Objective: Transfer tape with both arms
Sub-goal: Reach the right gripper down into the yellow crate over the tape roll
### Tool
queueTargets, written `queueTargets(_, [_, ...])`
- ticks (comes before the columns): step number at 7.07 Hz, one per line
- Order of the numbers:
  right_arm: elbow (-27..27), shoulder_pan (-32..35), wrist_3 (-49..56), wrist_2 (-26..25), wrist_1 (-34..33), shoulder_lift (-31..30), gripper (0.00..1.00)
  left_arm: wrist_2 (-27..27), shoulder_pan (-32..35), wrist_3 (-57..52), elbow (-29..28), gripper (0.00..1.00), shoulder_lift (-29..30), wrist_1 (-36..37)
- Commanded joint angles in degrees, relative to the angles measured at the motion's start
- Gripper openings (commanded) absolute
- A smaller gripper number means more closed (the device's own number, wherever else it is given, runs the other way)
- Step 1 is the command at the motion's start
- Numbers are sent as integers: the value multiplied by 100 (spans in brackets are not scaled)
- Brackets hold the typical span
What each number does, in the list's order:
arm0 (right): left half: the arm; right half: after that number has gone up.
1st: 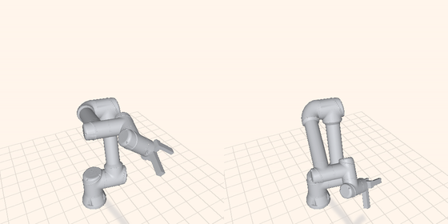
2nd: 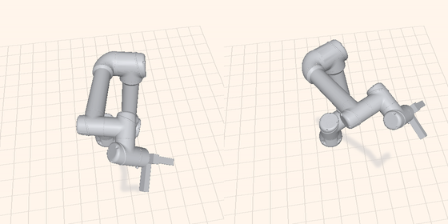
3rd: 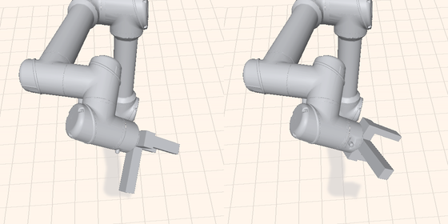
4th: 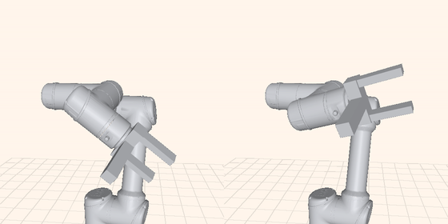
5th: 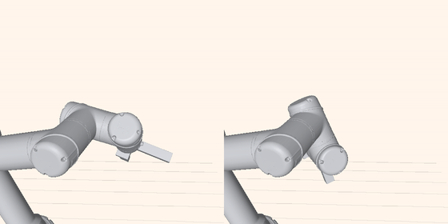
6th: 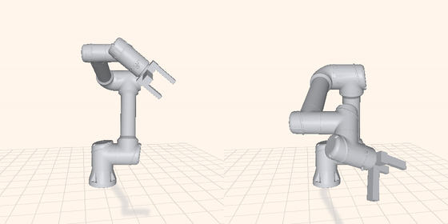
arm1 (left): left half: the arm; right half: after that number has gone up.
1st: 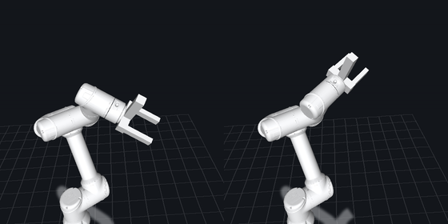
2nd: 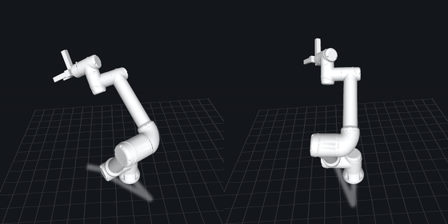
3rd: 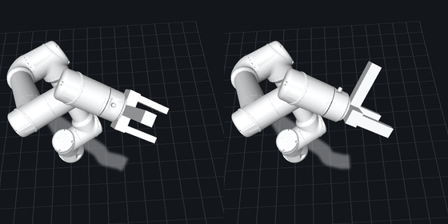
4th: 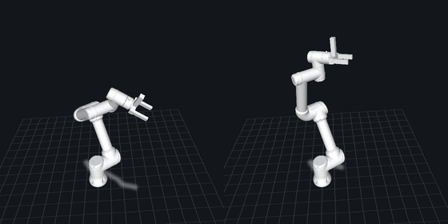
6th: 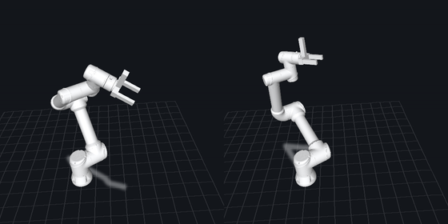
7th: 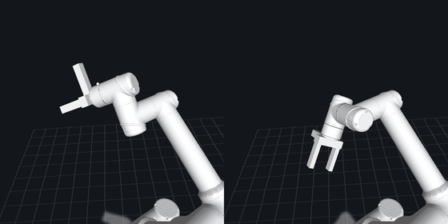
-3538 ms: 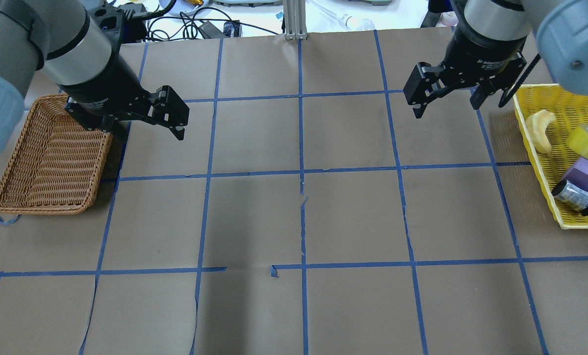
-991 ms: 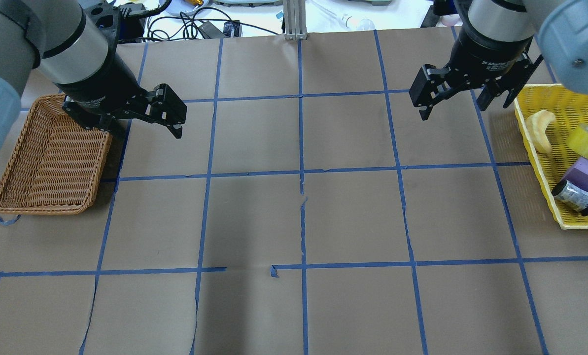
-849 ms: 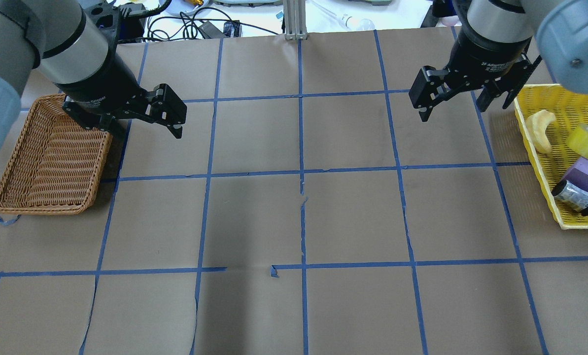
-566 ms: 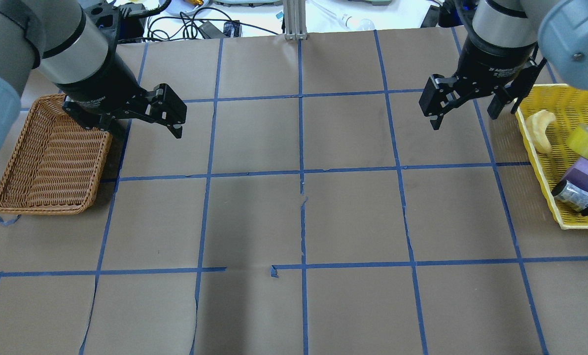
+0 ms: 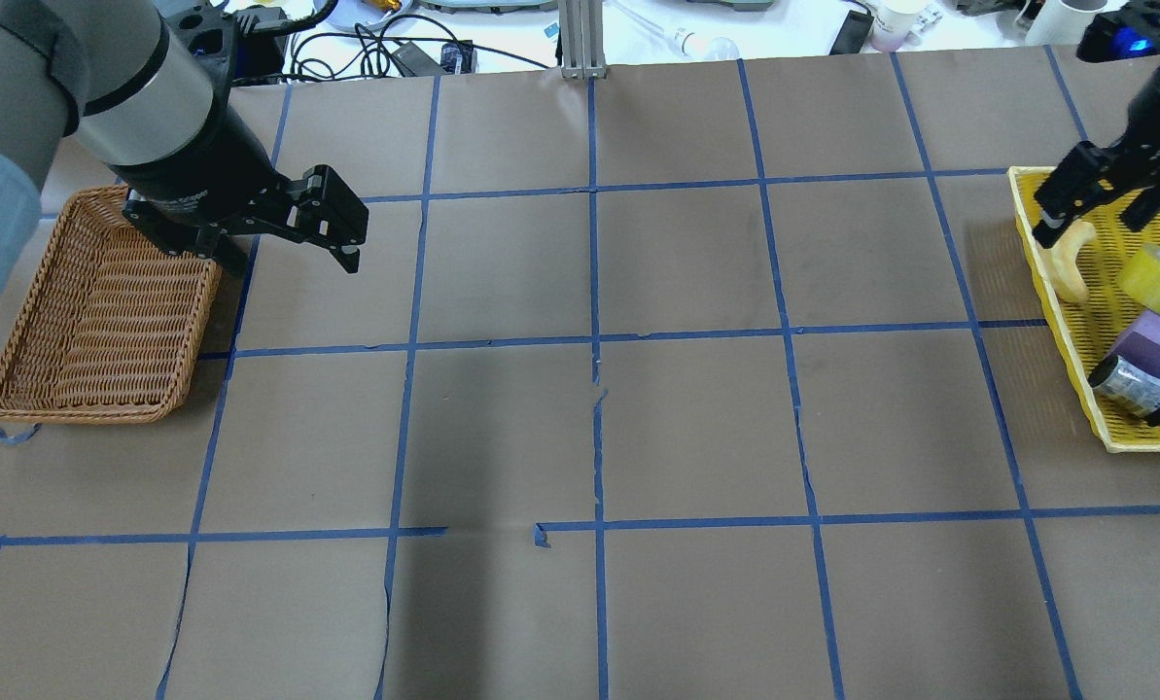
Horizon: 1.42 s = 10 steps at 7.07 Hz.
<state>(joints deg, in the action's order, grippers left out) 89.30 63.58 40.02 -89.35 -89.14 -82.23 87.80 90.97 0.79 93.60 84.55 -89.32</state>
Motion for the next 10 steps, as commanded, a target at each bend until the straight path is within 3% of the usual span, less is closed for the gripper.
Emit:
queueTargets(1, [-44,-1036,1598,50,-697,512,100,0,0,0,0,100,0,3])
queueTargets(3, [-53,-1618,2803,58,-1366,1005,99,0,0,0,0,100,0,-6])
queueTargets(5, [-88,-1691,3668,23,-2218,1557,95,0,0,0,0,100,0,-6])
queueTargets(7, [-333,-1718,3750,14,-2231,2059,89,0,0,0,0,100,0,3])
queueTargets(10, [-300,-1718,3653,32,-2204,2167,88,0,0,0,0,100,0,3])
